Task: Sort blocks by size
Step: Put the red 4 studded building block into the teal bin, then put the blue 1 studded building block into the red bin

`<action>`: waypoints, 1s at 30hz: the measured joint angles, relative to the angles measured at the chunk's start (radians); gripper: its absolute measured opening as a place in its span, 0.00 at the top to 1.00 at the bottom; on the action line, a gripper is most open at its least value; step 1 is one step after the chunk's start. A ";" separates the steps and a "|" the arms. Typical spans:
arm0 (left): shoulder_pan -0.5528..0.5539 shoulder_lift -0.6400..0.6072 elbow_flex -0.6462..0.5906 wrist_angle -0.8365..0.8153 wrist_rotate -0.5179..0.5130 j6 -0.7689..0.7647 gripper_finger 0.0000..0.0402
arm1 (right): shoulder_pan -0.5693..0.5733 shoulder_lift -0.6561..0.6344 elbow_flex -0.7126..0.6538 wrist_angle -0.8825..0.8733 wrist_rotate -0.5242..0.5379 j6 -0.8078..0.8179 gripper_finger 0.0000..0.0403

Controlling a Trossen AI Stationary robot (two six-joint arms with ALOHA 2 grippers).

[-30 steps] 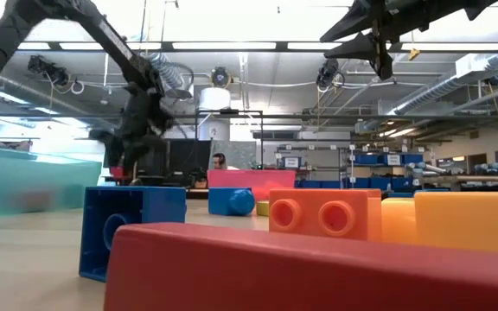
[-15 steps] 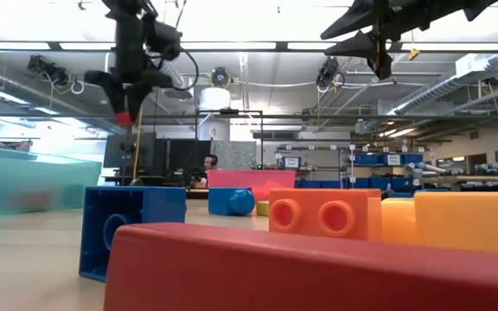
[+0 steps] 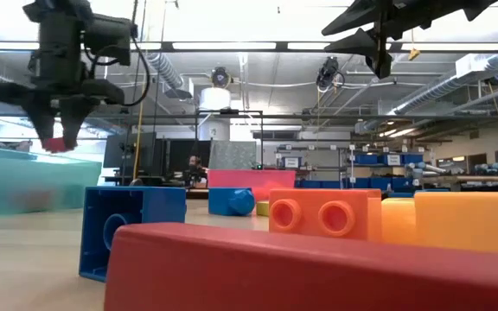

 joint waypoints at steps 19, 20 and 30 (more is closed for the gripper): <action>-0.255 -0.020 -0.135 0.105 -0.053 -0.251 0.52 | 0.000 0.000 0.000 0.001 0.000 -0.002 0.66; -0.255 -0.020 -0.135 0.105 -0.055 -0.247 0.50 | 0.000 0.000 0.000 0.001 0.000 -0.002 0.66; -0.255 -0.020 -0.135 0.112 -0.067 -0.228 0.47 | -0.002 0.000 0.000 0.001 0.001 -0.002 0.66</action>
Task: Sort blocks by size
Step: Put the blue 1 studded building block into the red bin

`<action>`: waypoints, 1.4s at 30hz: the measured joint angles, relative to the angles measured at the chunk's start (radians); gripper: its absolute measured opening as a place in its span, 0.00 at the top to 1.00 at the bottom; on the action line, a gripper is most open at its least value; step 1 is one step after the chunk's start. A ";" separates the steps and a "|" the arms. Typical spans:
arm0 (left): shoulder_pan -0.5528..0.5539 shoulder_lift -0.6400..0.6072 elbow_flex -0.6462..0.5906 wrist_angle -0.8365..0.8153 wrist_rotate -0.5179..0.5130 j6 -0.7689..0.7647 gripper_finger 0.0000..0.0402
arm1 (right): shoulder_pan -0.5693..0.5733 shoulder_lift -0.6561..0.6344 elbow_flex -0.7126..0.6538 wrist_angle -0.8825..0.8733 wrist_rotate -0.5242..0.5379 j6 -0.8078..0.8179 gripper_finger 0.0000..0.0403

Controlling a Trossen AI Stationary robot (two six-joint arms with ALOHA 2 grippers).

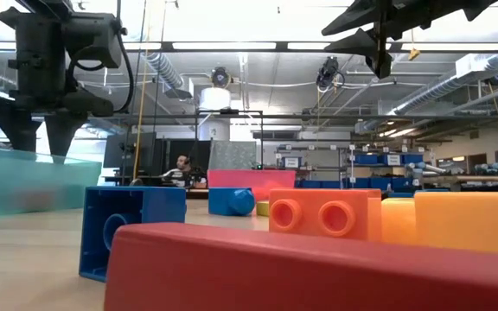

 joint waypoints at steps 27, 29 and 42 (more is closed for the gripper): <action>0.000 0.118 0.197 0.900 -0.088 1.280 0.47 | -0.033 0.000 0.000 0.008 0.012 0.000 0.66; -0.004 0.157 0.197 0.924 -0.029 1.378 0.47 | -0.033 0.000 0.000 0.008 0.012 0.000 0.66; -0.080 0.360 0.195 1.050 0.003 1.732 0.47 | -0.033 0.000 0.000 0.008 0.012 0.000 0.66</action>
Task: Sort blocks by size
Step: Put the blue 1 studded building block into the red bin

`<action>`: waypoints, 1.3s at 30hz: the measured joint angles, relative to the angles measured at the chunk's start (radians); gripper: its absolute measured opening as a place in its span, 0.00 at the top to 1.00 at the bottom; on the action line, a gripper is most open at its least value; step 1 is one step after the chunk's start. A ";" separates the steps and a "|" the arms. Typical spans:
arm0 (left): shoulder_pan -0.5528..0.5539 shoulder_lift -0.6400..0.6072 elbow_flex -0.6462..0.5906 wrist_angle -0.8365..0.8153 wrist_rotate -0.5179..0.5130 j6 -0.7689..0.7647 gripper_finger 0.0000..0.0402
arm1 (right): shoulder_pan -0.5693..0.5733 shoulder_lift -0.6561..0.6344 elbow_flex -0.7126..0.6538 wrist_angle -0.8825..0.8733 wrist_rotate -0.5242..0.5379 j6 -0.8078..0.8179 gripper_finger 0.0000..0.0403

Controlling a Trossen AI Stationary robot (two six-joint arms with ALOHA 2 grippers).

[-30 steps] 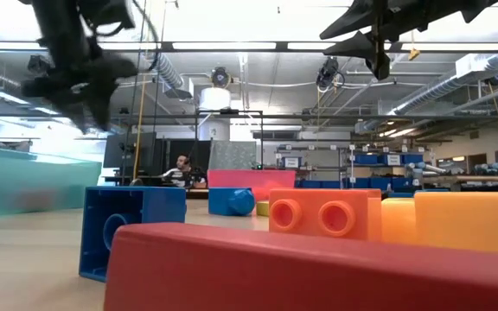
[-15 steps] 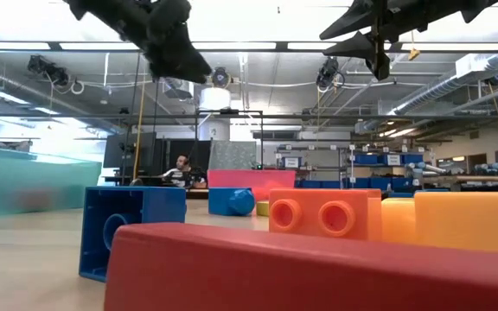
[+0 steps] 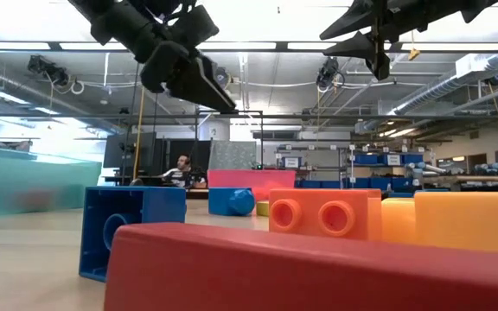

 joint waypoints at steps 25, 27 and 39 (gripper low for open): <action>-0.046 0.405 0.328 -0.330 0.344 0.315 0.47 | 0.000 0.000 0.000 -0.001 0.000 0.046 0.66; -0.046 0.447 0.373 -0.390 0.344 0.317 0.47 | 0.000 0.000 0.000 -0.001 0.000 0.064 0.66; -0.046 0.518 0.428 -0.490 0.284 0.362 0.47 | 0.006 0.000 0.000 -0.001 0.000 0.097 0.66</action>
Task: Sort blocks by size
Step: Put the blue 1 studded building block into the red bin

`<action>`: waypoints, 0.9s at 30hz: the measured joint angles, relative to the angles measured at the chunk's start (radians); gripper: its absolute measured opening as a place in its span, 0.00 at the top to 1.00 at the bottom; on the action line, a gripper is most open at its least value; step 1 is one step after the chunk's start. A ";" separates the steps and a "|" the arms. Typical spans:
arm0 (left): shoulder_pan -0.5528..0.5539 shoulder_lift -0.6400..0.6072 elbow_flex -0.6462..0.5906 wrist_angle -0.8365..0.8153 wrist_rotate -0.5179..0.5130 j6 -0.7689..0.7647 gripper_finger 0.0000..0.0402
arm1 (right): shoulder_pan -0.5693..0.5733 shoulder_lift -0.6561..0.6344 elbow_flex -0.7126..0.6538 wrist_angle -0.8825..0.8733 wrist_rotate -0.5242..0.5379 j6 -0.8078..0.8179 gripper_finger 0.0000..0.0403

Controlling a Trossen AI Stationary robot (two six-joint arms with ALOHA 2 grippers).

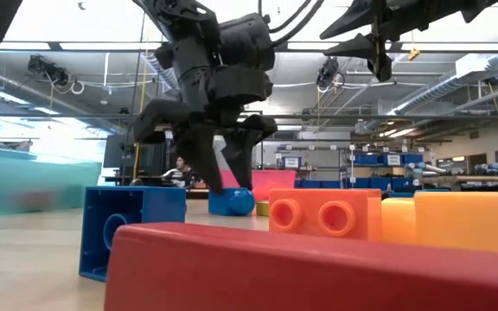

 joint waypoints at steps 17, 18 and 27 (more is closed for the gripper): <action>0.004 0.060 -0.002 -0.009 0.004 0.099 0.51 | 0.008 0.000 0.000 -0.002 0.000 -0.010 0.66; 0.003 0.060 -0.002 -0.010 0.004 0.087 0.54 | 0.008 0.000 0.000 -0.001 -0.001 -0.011 0.66; 0.009 0.004 -0.004 -0.050 0.014 -0.030 0.67 | 0.008 0.000 0.000 0.000 -0.008 -0.011 0.66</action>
